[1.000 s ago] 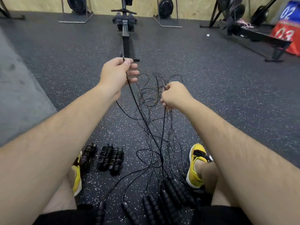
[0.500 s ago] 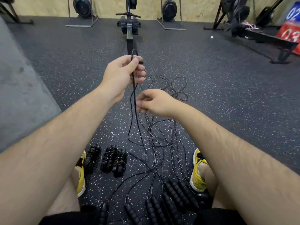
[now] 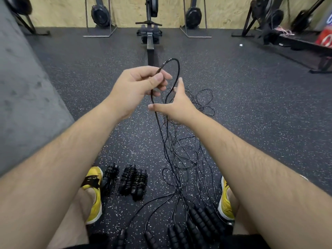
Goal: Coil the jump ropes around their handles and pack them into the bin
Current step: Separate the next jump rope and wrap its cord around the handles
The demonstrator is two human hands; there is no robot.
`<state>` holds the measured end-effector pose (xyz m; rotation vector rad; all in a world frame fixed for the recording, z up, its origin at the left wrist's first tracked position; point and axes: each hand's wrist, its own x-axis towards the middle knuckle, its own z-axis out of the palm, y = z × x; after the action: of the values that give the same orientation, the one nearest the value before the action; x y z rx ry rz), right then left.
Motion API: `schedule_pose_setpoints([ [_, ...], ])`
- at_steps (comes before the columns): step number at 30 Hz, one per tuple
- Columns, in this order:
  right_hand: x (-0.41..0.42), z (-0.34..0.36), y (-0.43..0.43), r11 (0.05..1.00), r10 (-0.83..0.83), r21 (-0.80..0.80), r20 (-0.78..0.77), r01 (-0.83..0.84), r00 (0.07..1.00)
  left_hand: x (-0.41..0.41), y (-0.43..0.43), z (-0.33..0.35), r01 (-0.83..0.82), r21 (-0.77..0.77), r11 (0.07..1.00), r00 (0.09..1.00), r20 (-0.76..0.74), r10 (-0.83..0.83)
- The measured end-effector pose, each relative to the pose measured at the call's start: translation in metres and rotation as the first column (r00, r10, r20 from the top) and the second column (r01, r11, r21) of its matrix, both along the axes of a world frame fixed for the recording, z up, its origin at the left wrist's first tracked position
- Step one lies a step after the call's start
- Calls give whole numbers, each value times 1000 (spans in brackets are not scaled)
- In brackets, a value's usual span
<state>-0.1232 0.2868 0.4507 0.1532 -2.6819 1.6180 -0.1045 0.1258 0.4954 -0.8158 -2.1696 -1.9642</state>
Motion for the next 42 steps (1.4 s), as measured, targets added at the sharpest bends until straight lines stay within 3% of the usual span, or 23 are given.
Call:
schedule_pose_setpoints([
  [4, -16, -7, -7, 1000, 16, -7, -115, -17, 993, -11, -7, -12, -201, -74, 977, 978, -68, 196],
  [6, -18, -6, -10, 991, 62, -115, -99, -74, 993, -17, -6, -22, -304, -194, 933, 952, -22, 305],
  [8, -17, 4, -10, 972, 31, -230, -105, -55, 994, -17, -2, -41, -222, -304, 926, 939, 189, 287],
  [11, -18, 19, -8, 919, -61, -393, -134, 3, 989, -9, 13, -73, 67, -377, 924, 908, 408, 100],
  [14, -20, 23, 1, 850, -119, -522, -76, 62, 990, -4, 30, -79, 100, -237, 966, 887, 461, 21],
  [16, -20, 20, 12, 878, -78, -473, 11, 74, 997, -9, 36, -72, -34, -148, 988, 891, 443, 97],
  [19, -11, 10, 26, 979, 146, -161, 122, -126, 982, -25, 38, -48, -178, 60, 982, 902, 410, 139],
  [21, 3, -5, 24, 943, 312, 44, 235, -331, 921, -30, 39, -29, -157, 255, 954, 902, 431, 33],
  [23, 16, -18, 16, 901, 370, 121, 287, -416, 884, -31, 39, -15, -129, 363, 923, 897, 439, -47],
  [27, 19, -10, 7, 967, 214, 129, 55, -220, 975, -34, 32, -19, -191, 204, 960, 897, 434, 86],
  [31, 5, 20, 12, 995, -9, -96, -196, -10, 981, -11, 29, -45, 82, 28, 996, 864, 496, -85],
  [34, -1, 33, 17, 958, -87, -287, -212, 23, 973, 11, 32, -69, 195, -221, 955, 889, 451, -77],
  [36, -1, 38, 20, 911, -92, -411, -147, 23, 985, 14, 36, -69, 61, -412, 909, 947, 310, 77],
  [37, 0, 37, 22, 902, -73, -432, -102, 22, 992, 12, 37, -65, -19, -406, 913, 952, 273, 141],
  [39, 2, 29, 29, 943, 24, -331, 0, -23, 1000, 4, 39, -49, -142, -259, 955, 952, 230, 203],
  [41, 9, 15, 34, 980, 191, -73, 114, -183, 975, -5, 38, -34, -191, -111, 975, 955, 209, 210],
  [42, 16, 7, 34, 955, 281, 53, 170, -293, 945, -9, 38, -29, -186, -59, 981, 957, 216, 194],
])
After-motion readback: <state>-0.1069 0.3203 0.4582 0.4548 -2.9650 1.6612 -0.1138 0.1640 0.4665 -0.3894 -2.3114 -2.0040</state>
